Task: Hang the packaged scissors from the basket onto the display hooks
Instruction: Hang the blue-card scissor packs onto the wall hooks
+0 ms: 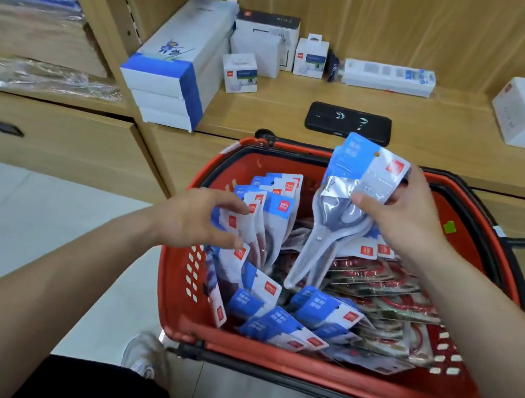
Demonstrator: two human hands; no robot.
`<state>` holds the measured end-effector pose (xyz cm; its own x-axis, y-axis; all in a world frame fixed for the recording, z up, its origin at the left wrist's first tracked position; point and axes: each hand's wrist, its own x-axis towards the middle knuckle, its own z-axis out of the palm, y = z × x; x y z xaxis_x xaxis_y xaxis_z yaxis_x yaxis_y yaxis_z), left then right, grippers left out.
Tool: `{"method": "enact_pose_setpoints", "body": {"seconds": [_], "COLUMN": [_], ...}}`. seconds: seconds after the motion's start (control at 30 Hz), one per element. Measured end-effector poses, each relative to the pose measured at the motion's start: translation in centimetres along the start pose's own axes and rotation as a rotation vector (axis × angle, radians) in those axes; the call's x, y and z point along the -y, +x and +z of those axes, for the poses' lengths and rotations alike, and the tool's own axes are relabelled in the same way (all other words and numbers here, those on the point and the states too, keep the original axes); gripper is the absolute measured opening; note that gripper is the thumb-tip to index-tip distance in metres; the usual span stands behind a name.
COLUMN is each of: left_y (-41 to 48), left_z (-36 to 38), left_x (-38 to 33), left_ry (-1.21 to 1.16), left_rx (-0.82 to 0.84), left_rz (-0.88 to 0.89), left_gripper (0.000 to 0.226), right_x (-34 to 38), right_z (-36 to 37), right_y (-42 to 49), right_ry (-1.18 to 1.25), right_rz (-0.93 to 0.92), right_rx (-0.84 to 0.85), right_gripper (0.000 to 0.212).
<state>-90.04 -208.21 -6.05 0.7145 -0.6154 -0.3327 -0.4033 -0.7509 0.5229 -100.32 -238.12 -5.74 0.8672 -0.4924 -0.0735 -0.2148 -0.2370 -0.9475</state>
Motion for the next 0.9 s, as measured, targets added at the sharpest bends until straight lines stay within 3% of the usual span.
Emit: {"method": "enact_pose_setpoints", "body": {"seconds": [0.1,0.3,0.43,0.63,0.7,0.8,0.9], "left_y": [-0.9,-0.2,-0.1,0.7,1.0,1.1,1.1], "left_z": [0.5,1.6,1.1,-3.1,-3.9,-4.7,-6.0], "left_x": [0.3,0.4,-0.9,-3.9,-4.7,-6.1,-7.7], "left_ry": [0.256,0.401,0.248,-0.139,-0.169,-0.186,-0.263], "left_rx": [0.029,-0.110,-0.137,-0.493,-0.492,-0.436,-0.511], "left_rz": [0.000,0.129,0.115,0.086,0.100,0.134,0.185], "left_gripper": [0.073,0.033,0.018,0.007,0.008,0.012,0.017], "right_x": [0.2,0.3,0.5,1.7,1.9,2.3,2.8], "right_z": [-0.6,-1.6,-2.3,-3.3,-3.6,-3.8,-3.5], "right_y": [-0.6,-1.2,-1.3,-1.1,-0.9,-1.1,-1.6], "right_ry": [-0.003,0.014,0.083,0.196,0.250,0.298,0.331], "right_rz": [-0.004,-0.033,-0.053,-0.094,-0.101,-0.097,-0.110], "right_rx": [0.025,0.023,-0.007,0.066,0.141,0.260,0.348], "right_gripper": [0.057,0.041,0.033,0.031,0.033,0.054,0.051]}}
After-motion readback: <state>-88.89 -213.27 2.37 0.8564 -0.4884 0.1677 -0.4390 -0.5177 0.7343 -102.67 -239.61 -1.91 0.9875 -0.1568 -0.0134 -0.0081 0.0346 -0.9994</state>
